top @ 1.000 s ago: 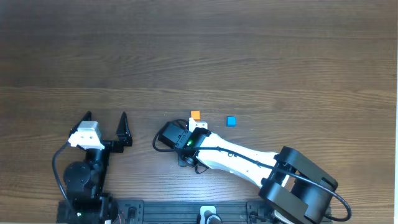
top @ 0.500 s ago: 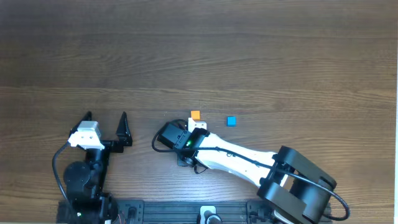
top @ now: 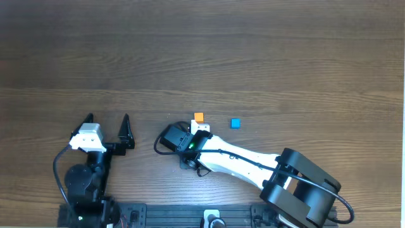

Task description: Stack Cubes

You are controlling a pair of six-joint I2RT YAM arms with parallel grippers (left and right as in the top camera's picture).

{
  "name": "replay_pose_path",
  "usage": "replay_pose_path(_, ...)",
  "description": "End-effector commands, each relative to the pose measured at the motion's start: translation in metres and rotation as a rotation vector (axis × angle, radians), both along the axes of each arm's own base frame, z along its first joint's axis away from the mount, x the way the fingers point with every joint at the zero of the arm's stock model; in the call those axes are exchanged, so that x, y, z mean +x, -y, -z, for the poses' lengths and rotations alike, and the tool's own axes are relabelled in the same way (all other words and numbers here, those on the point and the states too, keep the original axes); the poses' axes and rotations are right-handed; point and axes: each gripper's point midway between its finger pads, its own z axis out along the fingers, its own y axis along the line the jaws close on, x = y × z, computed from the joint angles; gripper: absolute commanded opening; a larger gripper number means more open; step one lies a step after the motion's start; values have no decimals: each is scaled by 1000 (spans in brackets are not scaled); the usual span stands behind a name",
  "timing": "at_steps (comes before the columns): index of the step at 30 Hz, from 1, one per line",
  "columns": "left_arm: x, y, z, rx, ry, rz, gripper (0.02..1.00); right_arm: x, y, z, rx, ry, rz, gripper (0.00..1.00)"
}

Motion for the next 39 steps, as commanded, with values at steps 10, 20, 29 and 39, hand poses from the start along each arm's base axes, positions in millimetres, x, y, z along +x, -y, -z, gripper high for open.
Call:
replay_pose_path(10,0,0,2,18,-1,4,1000,40,1,-73,-53,146,-41,23)
replay_pose_path(20,0,0,2,18,-1,4,1000,112,18,-156,-34,273,-45,12)
replay_pose_path(29,0,0,2,18,-1,4,998,130,16,-120,-39,168,-58,9)
replay_pose_path(39,0,0,2,18,-1,4,1000,132,5,-99,-7,108,-63,9)
